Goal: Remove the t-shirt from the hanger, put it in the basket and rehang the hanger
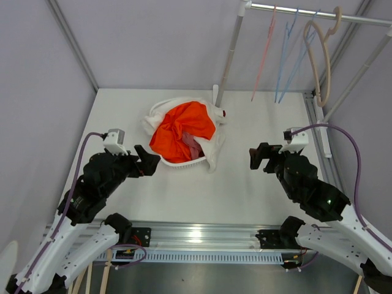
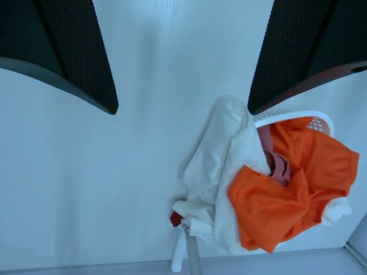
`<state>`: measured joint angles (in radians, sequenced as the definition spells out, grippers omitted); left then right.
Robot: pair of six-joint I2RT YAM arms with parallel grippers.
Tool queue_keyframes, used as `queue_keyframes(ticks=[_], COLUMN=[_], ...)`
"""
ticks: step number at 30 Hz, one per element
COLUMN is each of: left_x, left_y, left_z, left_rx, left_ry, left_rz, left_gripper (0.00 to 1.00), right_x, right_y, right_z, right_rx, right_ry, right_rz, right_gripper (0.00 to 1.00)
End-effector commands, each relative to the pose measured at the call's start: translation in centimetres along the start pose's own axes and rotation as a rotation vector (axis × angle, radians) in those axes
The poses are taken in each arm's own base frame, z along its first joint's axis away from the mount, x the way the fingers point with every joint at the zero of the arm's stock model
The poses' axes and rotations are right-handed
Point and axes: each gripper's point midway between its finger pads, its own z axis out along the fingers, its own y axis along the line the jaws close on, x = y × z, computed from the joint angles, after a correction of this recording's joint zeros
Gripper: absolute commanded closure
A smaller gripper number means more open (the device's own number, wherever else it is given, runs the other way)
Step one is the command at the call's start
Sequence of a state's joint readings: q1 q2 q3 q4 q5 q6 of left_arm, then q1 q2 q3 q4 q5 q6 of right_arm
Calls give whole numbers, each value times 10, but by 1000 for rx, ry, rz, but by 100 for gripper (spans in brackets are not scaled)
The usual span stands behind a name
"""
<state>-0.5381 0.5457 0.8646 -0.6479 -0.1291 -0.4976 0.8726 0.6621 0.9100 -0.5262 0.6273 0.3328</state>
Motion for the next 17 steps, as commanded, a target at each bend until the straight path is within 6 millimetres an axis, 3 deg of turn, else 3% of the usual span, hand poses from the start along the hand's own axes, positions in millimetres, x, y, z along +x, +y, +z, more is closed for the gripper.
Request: queue_keyframes(ticks=[1,6,17], left_x=[8,17,13], left_y=[8,13,16], left_z=[1,1,-1], left_rx=[-25,-42,-53], left_ry=[6,25,6], left_rz=[-18,-21,-18], left_gripper=[0,1,0], right_x=[11,8,5], right_y=[-21,-26,-30], right_z=[-4,-9,-8], right_rx=[86,96,127], right_ry=[1,-9,-31], right_rz=[25,46,58], right_gripper=[1,0,0])
